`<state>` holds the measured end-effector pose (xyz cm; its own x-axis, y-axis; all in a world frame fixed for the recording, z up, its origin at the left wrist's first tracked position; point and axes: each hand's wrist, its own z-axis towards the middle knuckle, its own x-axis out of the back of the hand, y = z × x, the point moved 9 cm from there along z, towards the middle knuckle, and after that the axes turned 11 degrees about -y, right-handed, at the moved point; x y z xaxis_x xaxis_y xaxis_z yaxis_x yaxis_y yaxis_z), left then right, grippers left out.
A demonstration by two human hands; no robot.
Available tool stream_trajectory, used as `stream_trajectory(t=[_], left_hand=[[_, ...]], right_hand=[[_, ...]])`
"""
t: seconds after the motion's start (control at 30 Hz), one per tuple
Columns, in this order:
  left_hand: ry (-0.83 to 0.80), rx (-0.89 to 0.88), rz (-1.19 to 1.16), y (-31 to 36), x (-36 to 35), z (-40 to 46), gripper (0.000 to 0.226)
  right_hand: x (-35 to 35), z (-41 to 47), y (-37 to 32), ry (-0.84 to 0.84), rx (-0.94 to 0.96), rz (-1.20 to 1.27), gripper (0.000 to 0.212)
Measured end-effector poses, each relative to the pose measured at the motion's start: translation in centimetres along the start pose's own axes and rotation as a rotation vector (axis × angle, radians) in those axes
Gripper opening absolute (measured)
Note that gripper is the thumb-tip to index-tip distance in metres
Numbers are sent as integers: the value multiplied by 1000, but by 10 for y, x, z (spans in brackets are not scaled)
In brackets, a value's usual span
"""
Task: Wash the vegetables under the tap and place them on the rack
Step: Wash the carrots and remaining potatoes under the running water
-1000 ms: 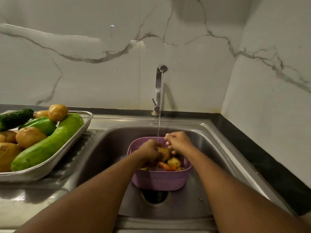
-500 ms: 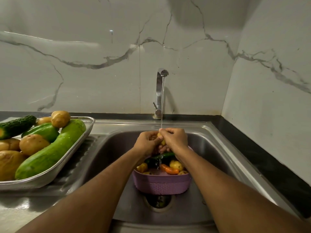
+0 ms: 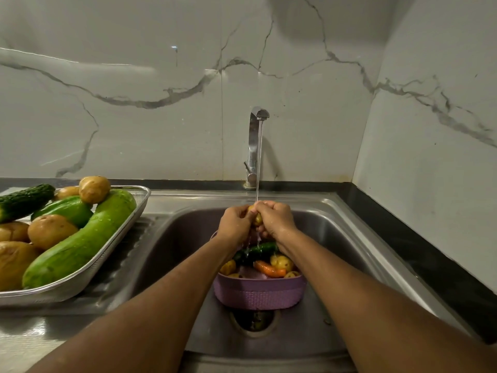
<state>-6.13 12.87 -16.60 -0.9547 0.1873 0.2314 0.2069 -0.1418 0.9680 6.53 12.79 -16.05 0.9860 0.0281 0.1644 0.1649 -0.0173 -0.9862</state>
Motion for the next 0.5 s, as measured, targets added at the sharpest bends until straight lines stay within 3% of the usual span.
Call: stream_trajectory(t=[0.17,0.3,0.5], left_hand=[[22,-74,61,9,2,-6,26],[33,-74,41,9,-5,-9,23],[108,21,-155,-6,9,-2,22]], right_hand=[[0,-3,-10,155,70,-39,22],[9,-2,2,235,-27,43,24],[-16,8,3,-121,-85,176,17]])
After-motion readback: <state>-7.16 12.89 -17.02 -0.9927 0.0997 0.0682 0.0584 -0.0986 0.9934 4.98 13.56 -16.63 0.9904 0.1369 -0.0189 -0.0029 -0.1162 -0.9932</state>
